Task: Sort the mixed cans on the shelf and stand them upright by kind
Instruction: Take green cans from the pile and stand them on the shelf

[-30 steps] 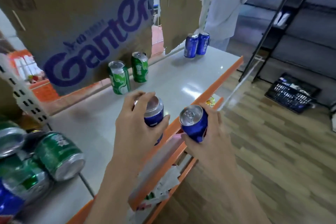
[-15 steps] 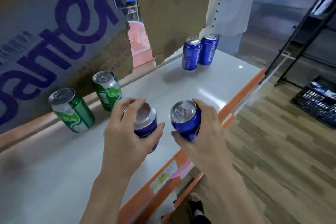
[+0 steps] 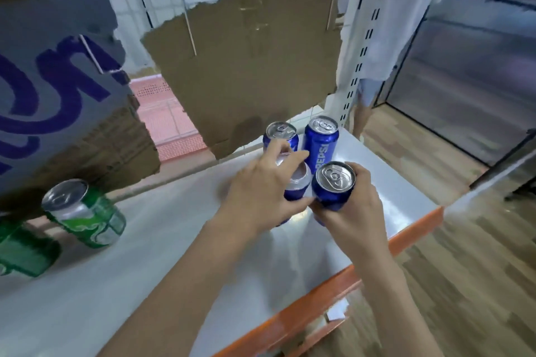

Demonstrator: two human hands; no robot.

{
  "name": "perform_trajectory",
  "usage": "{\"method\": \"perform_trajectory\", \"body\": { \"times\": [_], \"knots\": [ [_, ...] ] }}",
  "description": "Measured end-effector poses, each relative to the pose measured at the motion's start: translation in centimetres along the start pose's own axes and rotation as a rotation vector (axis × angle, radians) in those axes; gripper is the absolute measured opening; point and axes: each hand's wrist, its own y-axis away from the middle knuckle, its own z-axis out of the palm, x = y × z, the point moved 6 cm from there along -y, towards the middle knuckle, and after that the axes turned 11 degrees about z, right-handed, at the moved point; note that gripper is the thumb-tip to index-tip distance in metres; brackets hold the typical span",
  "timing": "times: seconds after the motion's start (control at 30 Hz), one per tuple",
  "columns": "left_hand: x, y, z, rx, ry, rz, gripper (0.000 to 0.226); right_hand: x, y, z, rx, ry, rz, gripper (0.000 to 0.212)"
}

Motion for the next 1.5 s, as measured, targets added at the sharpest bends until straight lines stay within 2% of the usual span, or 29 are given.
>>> {"method": "perform_trajectory", "body": {
  "times": [0.13,0.27,0.4,0.53,0.6,0.67,0.77,0.9,1.0,1.07,1.2,1.33,1.4,1.5],
  "knots": [
    [-0.8,-2.6,1.9,-0.062,-0.065,0.012,0.059,1.7,-3.4,-0.3,-0.047,-0.031,0.04,0.059],
    [-1.8,-2.1,4.3,-0.123,-0.047,-0.086,0.058,2.9,-4.3,-0.1,-0.084,-0.031,0.054,0.069],
    [-2.6,-1.4,4.7,-0.105,-0.053,-0.213,0.059,3.3,-4.0,0.1,-0.103,-0.011,0.071,0.083],
    [-2.4,-1.0,4.7,-0.085,-0.132,-0.218,0.063,3.7,-3.2,0.1,-0.061,0.061,0.097,0.087],
    [-2.3,-1.0,4.6,-0.061,-0.201,-0.153,0.075,3.9,-2.1,0.1,-0.045,0.149,0.122,0.094],
    [-2.3,-0.4,4.0,-0.036,-0.267,-0.103,0.091,4.1,-0.7,0.1,-0.013,0.251,0.114,0.091],
    [-2.1,2.9,2.4,-0.012,-0.277,-0.122,0.087,4.1,2.3,0.4,-0.006,0.342,0.106,0.075],
    [-2.9,12.4,0.6,0.03,-0.255,-0.221,0.071,2.6,7.6,2.6,-0.039,0.464,0.083,0.071],
    [-3.7,21.7,-2.0,0.037,-0.266,-0.346,0.047,-0.4,12.5,5.8,-0.067,0.54,-0.018,0.058],
    [-4.4,28.4,-4.3,0.017,-0.276,-0.441,0.048,-3.5,16.7,8.2,-0.078,0.541,-0.121,0.045],
    [-5.2,42.6,-11.7,0.033,-0.362,-0.646,0.047,-10.1,27.6,13.9,-0.171,0.504,-0.262,0.034],
    [-5.1,57.5,-19.3,0.008,-0.44,-0.889,0.038,-16.6,41.0,19.9,-0.323,0.428,-0.425,0.046],
    [-4.1,64.0,-22.7,-0.075,-0.435,-1.075,0.035,-19.4,47.1,22.0,-0.401,0.448,-0.502,0.046],
    [-2.4,71.9,-27.3,-0.029,-0.442,-1.211,0.039,-22.9,53.4,24.7,-0.498,0.491,-0.6,0.043]
  ]
}}
